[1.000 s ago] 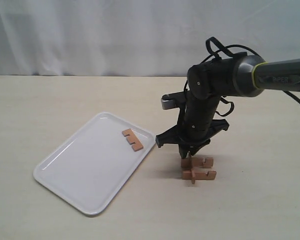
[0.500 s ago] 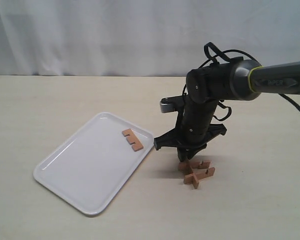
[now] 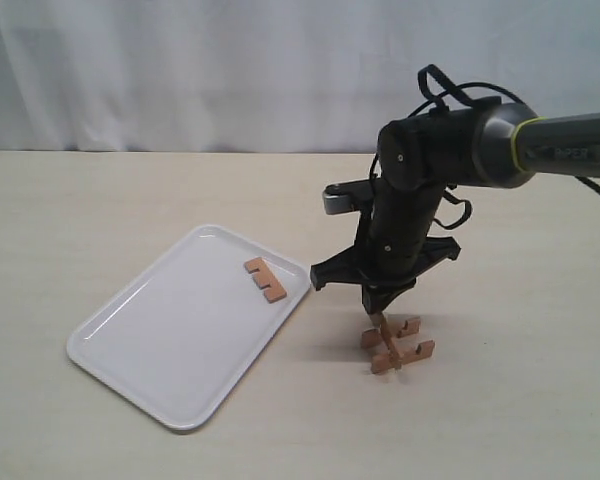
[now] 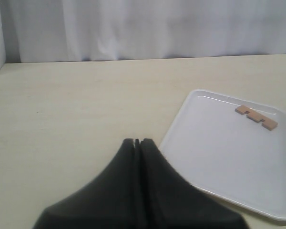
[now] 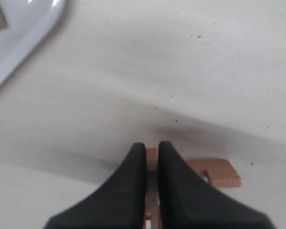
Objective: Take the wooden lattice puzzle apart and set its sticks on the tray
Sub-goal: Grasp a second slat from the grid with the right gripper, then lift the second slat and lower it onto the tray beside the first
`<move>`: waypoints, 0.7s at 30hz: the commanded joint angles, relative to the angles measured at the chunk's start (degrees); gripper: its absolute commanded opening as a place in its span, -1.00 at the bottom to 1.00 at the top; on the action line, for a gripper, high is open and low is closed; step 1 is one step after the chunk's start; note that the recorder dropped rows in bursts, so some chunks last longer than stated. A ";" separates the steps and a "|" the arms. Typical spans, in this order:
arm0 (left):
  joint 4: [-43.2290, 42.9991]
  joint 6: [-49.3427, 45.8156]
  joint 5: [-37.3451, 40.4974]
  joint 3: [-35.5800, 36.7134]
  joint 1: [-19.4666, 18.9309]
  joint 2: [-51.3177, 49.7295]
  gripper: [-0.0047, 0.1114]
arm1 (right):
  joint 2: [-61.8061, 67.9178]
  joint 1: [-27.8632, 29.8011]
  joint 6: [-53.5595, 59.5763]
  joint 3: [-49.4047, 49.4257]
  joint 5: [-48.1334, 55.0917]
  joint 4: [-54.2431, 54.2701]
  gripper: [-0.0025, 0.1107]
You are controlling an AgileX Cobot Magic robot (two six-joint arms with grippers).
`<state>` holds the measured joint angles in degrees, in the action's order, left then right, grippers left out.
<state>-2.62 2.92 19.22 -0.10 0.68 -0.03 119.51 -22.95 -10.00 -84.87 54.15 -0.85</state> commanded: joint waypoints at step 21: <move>0.13 -0.06 -0.67 0.10 0.37 0.03 -0.92 | -5.73 -6.00 7.81 -5.68 -7.39 5.12 -0.88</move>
<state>-2.62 2.92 19.22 -0.10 0.68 -0.03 113.69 -27.24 -2.68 -88.23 48.28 4.56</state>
